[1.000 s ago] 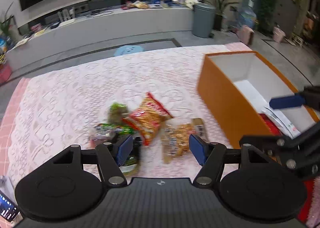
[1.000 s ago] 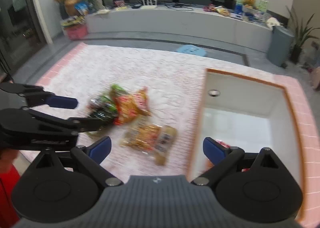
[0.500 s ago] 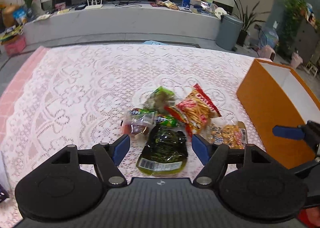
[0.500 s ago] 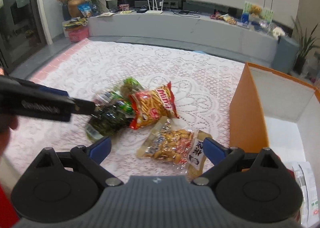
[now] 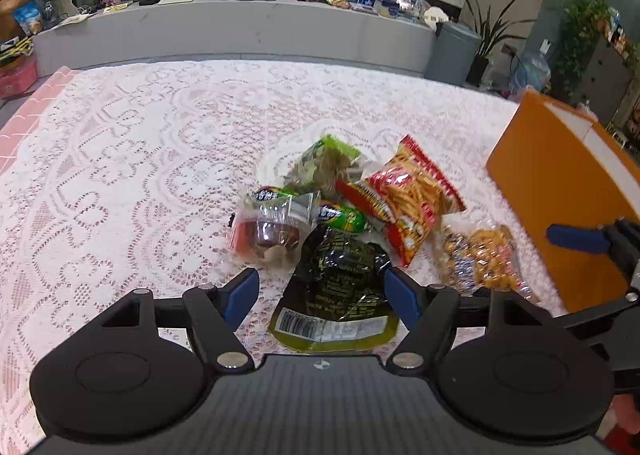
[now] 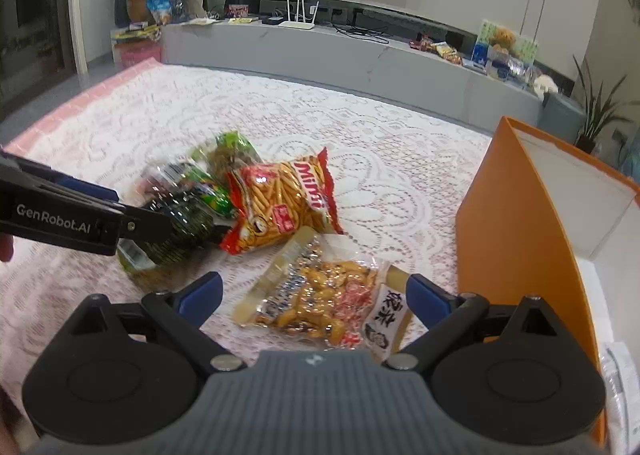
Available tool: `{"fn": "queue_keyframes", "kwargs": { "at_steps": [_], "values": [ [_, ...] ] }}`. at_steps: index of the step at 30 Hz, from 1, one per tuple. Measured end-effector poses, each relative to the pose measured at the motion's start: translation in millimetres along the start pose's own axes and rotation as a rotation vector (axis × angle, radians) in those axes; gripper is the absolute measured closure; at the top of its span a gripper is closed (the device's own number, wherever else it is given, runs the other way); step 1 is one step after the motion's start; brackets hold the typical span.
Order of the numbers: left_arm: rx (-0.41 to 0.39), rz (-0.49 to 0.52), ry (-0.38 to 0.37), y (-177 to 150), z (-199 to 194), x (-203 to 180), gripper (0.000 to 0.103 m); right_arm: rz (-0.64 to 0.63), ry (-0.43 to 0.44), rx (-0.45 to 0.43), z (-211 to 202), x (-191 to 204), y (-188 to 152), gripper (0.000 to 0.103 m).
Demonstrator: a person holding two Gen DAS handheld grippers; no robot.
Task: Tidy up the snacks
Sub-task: 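Move both tools back toward the remaining snacks, then grasp the dark green pack with left tool while right tool grasps yellow peanut pack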
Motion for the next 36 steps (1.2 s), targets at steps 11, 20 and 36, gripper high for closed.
{"fn": "queue_keyframes", "kwargs": {
  "at_steps": [11,20,36],
  "values": [
    [-0.024,0.052,0.015,-2.7,20.2,-15.1,0.025,0.009,-0.061,0.001,21.8,-6.6,-1.2,0.007],
    [-0.038,0.025,0.025,-3.8,26.9,-14.1,0.034,0.098,-0.036,0.093,44.0,-12.7,-10.1,0.007],
    [-0.019,-0.016,-0.016,-3.7,13.0,-10.2,0.063,0.061,0.019,0.070,30.9,-4.7,-8.8,0.042]
  ]
}}
Point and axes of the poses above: each gripper's, at about its wrist camera, not at the fingertips, and z roughly the way its jaws point, x to its left, y to its top, the point moved 3 cm from there along z, roughly the way its jaws point, and after that the axes turned 4 degrees about z, right-handed, at the moved point
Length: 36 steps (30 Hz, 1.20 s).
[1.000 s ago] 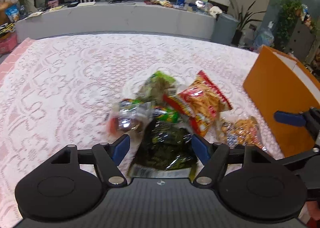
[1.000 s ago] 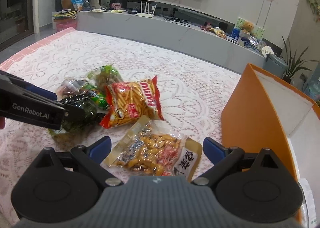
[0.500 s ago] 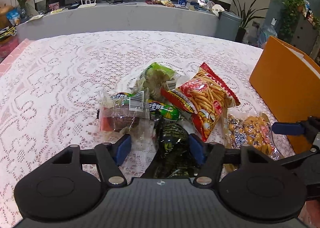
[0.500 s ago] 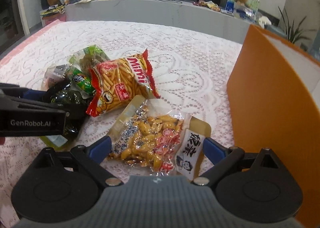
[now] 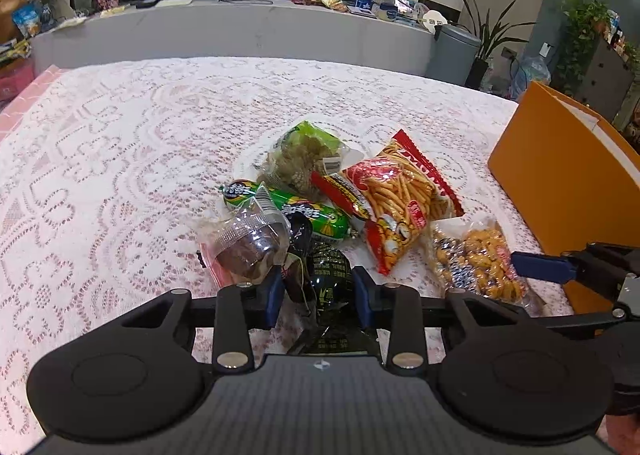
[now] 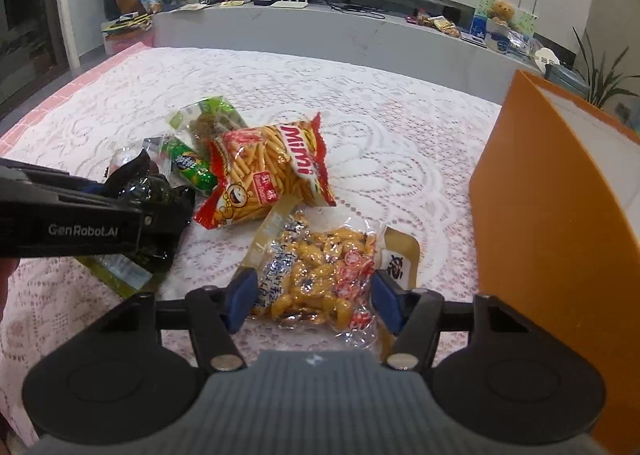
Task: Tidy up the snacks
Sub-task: 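Grasp the dark green pack with left tool while right tool grasps yellow peanut pack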
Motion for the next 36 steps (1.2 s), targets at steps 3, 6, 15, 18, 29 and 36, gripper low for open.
{"fn": "queue_keyframes", "kwargs": {
  "at_steps": [3,6,15,18,29,36],
  "values": [
    [0.013,-0.020,-0.017,-1.4,-3.5,2.6,0.063,0.037,0.025,0.022,-6.0,-0.3,1.1,0.052],
    [0.037,-0.026,-0.020,-5.6,-6.9,0.2,0.063,0.091,0.075,0.054,-12.8,-0.1,1.2,0.055],
    [0.065,-0.051,-0.020,-16.3,-27.6,-2.7,0.063,0.214,0.286,0.123,-27.2,5.7,-9.8,0.060],
    [0.070,-0.076,-0.011,-18.7,-32.8,0.9,0.063,0.201,0.289,0.134,-32.4,9.1,-15.0,0.059],
    [0.093,-0.158,0.042,-35.0,-48.2,9.1,0.063,0.080,0.361,0.162,-49.9,31.5,-30.2,0.059],
    [0.081,-0.189,0.066,-33.0,-45.9,18.6,0.063,-0.112,0.202,-0.037,-64.5,35.8,-23.8,0.015]
  ]
}}
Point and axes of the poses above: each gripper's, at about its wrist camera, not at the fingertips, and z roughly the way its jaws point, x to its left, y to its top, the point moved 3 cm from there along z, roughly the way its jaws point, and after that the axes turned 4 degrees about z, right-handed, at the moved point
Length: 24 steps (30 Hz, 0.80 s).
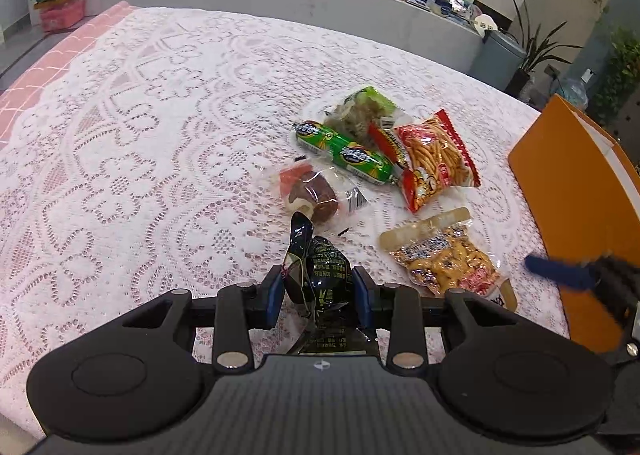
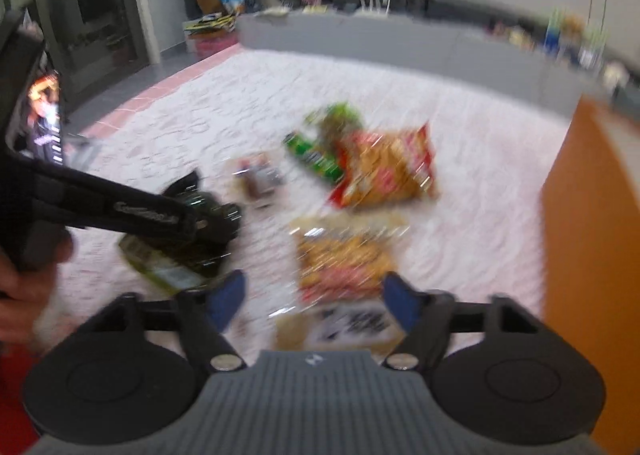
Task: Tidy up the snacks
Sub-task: 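Grasp the dark green pack with left tool while right tool grasps yellow peanut pack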
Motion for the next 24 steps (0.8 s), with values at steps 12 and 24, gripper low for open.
{"fn": "queue_keyframes", "kwargs": {
  "at_steps": [12,24],
  "values": [
    [0.016,0.014,-0.023,1.0,10.8,-3.1,0.063,-0.095,-0.069,0.061,46.9,-8.3,-2.1,0.003],
    [0.014,0.095,-0.008,1.4,17.3,-13.5,0.063,-0.009,-0.037,0.047,48.5,-7.3,-0.2,0.023]
  ]
}}
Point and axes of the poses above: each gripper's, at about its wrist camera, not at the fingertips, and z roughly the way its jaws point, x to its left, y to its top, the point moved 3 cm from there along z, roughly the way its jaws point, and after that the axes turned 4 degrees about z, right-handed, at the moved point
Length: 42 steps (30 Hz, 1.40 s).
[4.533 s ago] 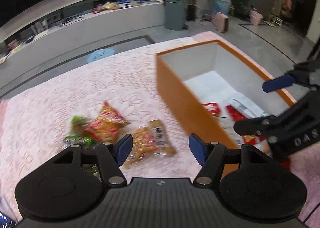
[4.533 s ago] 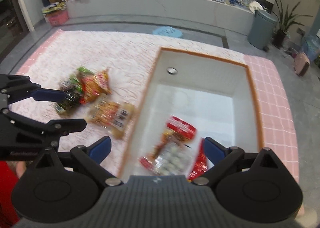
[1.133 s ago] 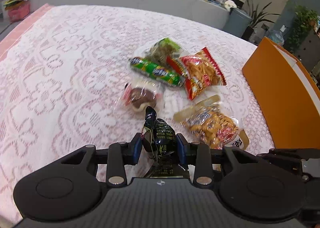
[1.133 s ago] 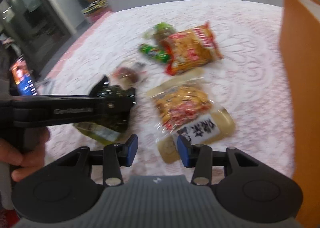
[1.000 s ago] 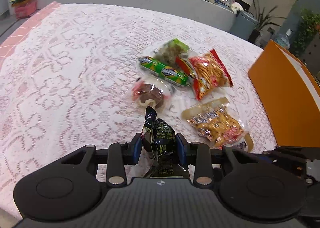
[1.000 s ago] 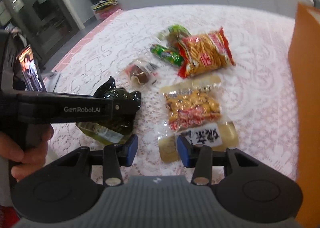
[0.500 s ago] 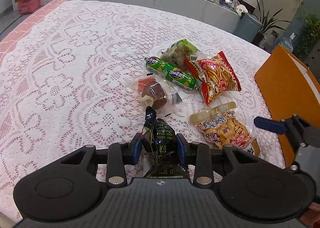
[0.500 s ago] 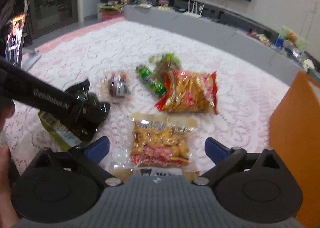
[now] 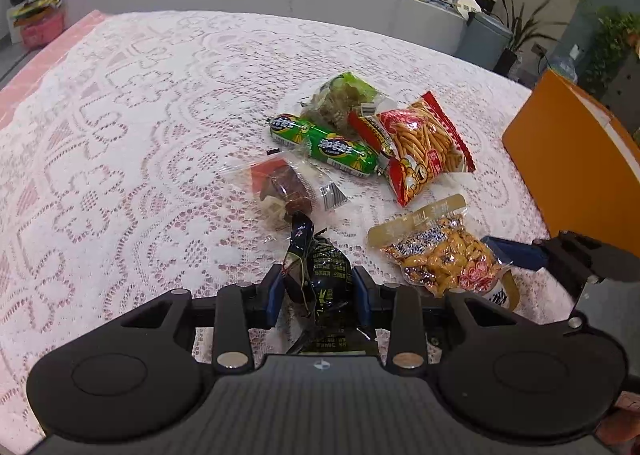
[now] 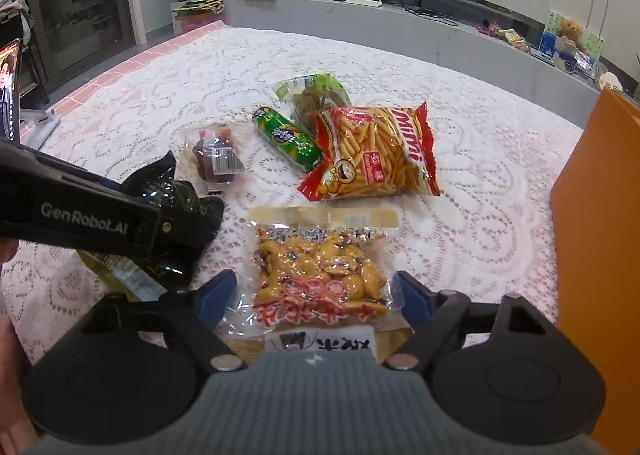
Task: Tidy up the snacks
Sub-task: 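Grasp the dark green pack with left tool while right tool grasps yellow peanut pack, then carry both packs into the orange box and open both tools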
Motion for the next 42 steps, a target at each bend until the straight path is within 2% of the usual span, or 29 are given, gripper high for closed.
{"fn": "queue_keyframes", "kwargs": {
  "at_steps": [4,5,12,14,17,18,22,25,29,32,37,42],
  "values": [
    [-0.006,0.031,0.012,-1.0,0.9,-3.3,0.062,-0.007,-0.014,-0.003,-3.0,0.8,0.4,0.027],
    [-0.009,0.038,0.016,-1.3,1.4,-3.8,0.056,-0.007,-0.017,0.000,-3.4,1.1,0.1,0.027],
    [-0.026,0.071,0.028,-0.2,4.2,-5.6,0.050,0.002,-0.030,0.001,-4.0,0.8,-0.4,0.029],
    [-0.028,0.075,0.019,0.5,5.1,-5.8,0.045,0.007,-0.036,-0.001,-3.6,-0.2,0.3,0.029],
    [-0.030,0.083,0.017,0.4,5.5,-6.6,0.044,0.037,-0.036,0.007,-5.3,-3.1,0.7,0.030],
    [-0.029,0.085,0.018,-0.1,5.3,-6.8,0.044,0.049,-0.038,0.010,-6.2,-4.2,0.7,0.030],
    [-0.029,0.043,0.009,0.2,2.2,-2.4,0.061,0.072,-0.050,0.003,-13.2,-6.3,0.5,0.030],
    [-0.032,0.005,0.007,-0.5,-2.5,2.3,0.061,0.082,-0.045,-0.014,-21.5,-5.8,1.5,0.030],
    [-0.082,0.016,0.033,1.9,-19.1,0.6,0.062,0.090,-0.044,-0.042,-35.4,-5.2,3.9,0.030],
    [-0.104,0.015,0.015,6.2,-32.1,-3.6,0.062,0.096,-0.037,-0.060,-48.5,-6.6,5.0,0.030],
    [-0.096,0.006,-0.016,8.5,-48.1,-17.2,0.063,0.120,0.001,-0.075,-71.2,-10.3,10.3,0.031],
    [-0.096,0.013,-0.037,16.6,-69.3,-35.4,0.063,0.091,0.004,-0.083,-99.9,-16.1,20.7,0.031]
  ]
}}
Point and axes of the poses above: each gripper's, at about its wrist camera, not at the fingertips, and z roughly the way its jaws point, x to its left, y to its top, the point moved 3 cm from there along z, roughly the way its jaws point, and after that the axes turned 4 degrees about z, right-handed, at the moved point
